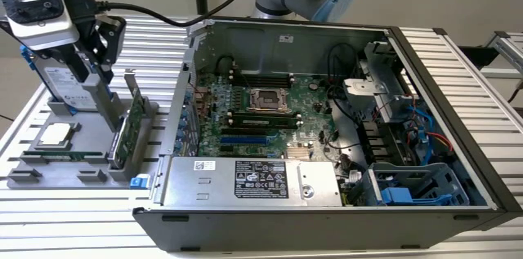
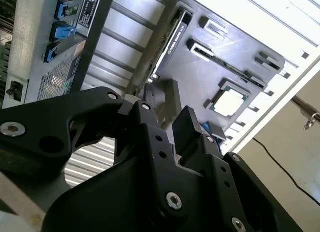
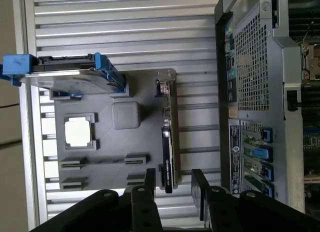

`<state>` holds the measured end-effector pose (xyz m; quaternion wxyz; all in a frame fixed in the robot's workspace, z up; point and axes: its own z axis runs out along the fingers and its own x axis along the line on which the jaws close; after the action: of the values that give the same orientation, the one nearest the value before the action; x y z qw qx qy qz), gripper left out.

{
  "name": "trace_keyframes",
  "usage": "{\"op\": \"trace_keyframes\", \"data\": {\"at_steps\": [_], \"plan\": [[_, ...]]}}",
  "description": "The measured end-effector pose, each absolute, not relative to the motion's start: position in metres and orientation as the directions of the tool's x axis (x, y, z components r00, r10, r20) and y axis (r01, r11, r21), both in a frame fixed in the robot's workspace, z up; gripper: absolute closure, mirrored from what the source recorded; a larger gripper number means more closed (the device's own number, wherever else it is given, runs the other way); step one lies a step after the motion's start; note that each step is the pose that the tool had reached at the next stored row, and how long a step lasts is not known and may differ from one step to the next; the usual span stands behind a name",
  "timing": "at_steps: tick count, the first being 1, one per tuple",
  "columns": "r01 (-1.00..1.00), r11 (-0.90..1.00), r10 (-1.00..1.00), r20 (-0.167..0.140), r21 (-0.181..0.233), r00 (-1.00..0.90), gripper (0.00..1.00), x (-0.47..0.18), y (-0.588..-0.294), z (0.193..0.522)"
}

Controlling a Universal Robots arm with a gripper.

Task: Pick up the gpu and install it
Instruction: 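Pick up the gpu and move the gpu toward the slot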

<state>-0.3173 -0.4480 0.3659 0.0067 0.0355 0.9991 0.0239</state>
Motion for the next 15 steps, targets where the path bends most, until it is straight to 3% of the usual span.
{"op": "trace_keyframes", "data": {"at_steps": [15], "plan": [[0.071,0.996,0.071,-0.012,0.048,-0.997,0.00,-0.3173,-0.4480,0.3592]]}}
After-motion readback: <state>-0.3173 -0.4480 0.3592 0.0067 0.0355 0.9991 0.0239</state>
